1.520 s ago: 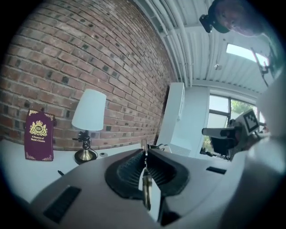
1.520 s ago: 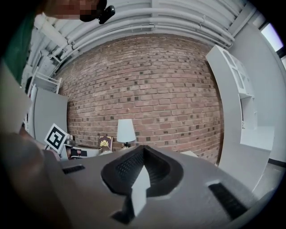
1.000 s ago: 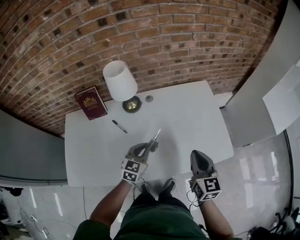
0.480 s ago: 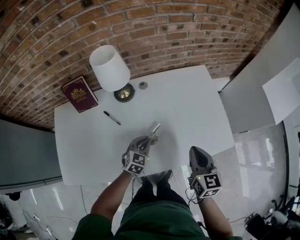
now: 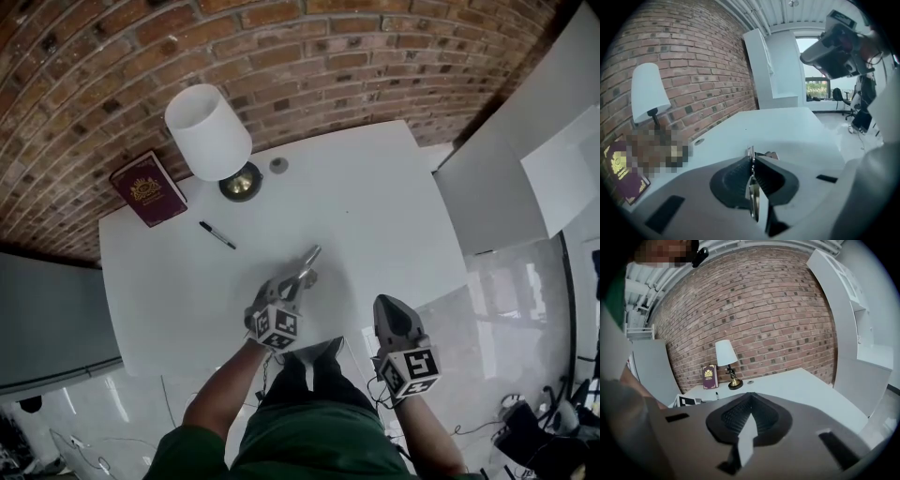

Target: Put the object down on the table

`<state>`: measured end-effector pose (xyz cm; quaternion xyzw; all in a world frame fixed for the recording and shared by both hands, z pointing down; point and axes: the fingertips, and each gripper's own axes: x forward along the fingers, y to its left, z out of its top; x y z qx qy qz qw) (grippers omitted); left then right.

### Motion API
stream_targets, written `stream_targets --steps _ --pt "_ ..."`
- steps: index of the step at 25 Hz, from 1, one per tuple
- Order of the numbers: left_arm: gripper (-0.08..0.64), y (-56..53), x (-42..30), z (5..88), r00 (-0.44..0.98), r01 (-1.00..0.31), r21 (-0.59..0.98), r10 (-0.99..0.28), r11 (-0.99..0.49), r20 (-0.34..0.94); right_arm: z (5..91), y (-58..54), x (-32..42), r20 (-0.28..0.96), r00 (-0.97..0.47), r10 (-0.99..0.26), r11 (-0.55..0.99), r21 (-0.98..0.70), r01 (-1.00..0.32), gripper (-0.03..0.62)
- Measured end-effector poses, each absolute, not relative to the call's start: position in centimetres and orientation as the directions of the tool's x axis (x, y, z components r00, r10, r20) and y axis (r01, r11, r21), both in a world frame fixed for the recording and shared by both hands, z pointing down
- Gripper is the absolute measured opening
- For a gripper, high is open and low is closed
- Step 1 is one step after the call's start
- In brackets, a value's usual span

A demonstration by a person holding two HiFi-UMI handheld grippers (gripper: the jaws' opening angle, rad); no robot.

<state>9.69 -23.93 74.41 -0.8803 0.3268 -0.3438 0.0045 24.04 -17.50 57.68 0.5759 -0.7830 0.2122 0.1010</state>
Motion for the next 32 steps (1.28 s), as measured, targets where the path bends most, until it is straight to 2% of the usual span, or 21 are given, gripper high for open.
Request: stream_targets --steps 8,17,21,25,32 --pt "0.026 -22.4 10.9 75.7 0.537 -0.428 -0.400 -0.584 -0.811 0.609 58.4 -16.7 23.4 0.419 -0.330 -0.846 0.244 -0.245 -0.938 0.003" --pt "0.068 -21.1 11.5 76.9 0.537 -0.383 -0.395 -0.549 -0.835 0.640 58.1 -16.7 22.5 0.411 -0.338 -0.846 0.267 -0.222 -0.938 0.003" --pt "0.084 -20.9 11.5 77.0 0.541 -0.397 -0.362 -0.533 -0.844 0.650 58.1 -16.5 22.2 0.419 -0.338 -0.843 0.268 -0.218 -0.939 0.003" --pt "0.136 -20.4 11.3 76.5 0.555 -0.413 -0.316 -0.512 -0.854 0.656 57.4 -16.8 21.6 0.397 -0.346 -0.850 0.280 -0.216 -0.935 0.003" --pt "0.146 -19.8 9.5 73.3 0.573 -0.502 -0.273 -0.552 -0.821 0.605 56.4 -17.3 20.7 0.378 -0.364 -0.851 0.304 -0.209 -0.929 0.003"
